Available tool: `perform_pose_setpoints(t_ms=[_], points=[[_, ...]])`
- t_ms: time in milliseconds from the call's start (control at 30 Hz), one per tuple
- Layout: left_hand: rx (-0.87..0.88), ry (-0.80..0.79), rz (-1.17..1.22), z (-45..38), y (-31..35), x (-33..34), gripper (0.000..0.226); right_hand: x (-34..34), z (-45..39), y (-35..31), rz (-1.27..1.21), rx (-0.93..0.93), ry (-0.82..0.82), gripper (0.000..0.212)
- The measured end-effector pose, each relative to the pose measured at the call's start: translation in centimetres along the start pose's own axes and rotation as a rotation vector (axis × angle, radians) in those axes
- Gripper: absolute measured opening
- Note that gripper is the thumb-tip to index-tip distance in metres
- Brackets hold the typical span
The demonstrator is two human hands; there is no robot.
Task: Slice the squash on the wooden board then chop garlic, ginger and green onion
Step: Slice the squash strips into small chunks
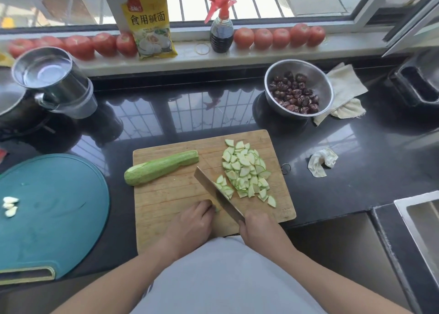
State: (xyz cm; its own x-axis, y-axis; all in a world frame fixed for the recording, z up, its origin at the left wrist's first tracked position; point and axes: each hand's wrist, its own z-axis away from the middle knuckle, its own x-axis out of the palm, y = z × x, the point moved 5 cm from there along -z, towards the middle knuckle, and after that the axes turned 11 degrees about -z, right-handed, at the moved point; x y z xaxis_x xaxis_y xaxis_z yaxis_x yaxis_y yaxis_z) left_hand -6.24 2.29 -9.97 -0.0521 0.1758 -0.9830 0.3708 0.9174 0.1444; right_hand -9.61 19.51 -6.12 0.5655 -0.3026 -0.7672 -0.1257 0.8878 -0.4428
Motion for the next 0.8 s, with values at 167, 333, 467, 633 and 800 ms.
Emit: perform_pose_setpoints(t_ms=[167, 333, 467, 633, 800], points=[[0.011, -0.080, 0.010, -0.1, 0.1, 0.1, 0.036, 0.4, 0.6, 0.2, 0.056, 0.022, -0.034, 0.018], [0.041, -0.101, -0.020, -0.4, 0.2, 0.1, 0.032, 0.6, 0.6, 0.6, 0.102, 0.035, -0.041, 0.015], [0.051, -0.110, -0.047, -0.5, 0.2, 0.0, 0.027, 1.3, -0.3, 0.3, 0.150, 0.030, -0.099, 0.016], [0.084, -0.095, -0.050, -0.4, 0.4, 0.1, 0.018, 1.6, -3.0, -1.5, -0.021, 0.020, -0.028, 0.011], [0.005, -0.141, -0.028, 0.1, 0.0, 0.7, 0.024, 0.3, -1.4, -0.8, -0.063, -0.019, 0.015, 0.015]])
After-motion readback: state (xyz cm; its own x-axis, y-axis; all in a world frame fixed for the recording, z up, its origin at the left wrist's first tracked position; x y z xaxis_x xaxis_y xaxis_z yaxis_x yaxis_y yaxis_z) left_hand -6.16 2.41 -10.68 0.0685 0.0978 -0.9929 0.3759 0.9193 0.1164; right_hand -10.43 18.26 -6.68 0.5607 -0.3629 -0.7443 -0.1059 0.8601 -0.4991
